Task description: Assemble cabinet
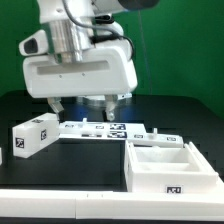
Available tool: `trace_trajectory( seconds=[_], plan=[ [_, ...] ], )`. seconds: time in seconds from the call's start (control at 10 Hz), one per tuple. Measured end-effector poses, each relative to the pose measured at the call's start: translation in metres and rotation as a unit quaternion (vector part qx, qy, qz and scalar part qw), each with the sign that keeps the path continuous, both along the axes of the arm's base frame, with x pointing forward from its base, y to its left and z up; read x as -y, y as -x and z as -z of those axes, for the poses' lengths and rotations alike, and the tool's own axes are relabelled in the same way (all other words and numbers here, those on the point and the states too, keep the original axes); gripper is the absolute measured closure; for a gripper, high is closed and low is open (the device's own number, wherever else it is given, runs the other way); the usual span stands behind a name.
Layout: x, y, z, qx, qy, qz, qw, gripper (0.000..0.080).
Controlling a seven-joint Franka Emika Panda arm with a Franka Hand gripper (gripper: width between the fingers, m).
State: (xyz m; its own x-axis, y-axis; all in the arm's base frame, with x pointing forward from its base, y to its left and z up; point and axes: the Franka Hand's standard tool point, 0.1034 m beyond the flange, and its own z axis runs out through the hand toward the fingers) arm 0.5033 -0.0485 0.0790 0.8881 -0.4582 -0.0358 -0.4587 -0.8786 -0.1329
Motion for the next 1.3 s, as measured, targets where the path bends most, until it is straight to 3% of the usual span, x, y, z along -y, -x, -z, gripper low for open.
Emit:
trace_trajectory(
  seconds=[0.2,0.5,0.6,0.7,0.8,1.3],
  plan=[
    [0.014,0.008,0.002,0.007,0.009,0.011,1.000,0.0003],
    [0.010,0.013,0.004,-0.005,0.005,0.018,1.000,0.0003],
    [-0.002,0.036,0.007,-0.078,-0.017,0.028,0.996,0.0003],
    [-0.006,0.046,0.008,-0.120,-0.013,0.027,0.992,0.0003],
    [-0.011,0.050,0.013,-0.112,0.002,0.021,0.993,0.0003],
    [-0.007,0.053,0.014,-0.113,-0.001,0.010,0.994,0.0003]
  ],
)
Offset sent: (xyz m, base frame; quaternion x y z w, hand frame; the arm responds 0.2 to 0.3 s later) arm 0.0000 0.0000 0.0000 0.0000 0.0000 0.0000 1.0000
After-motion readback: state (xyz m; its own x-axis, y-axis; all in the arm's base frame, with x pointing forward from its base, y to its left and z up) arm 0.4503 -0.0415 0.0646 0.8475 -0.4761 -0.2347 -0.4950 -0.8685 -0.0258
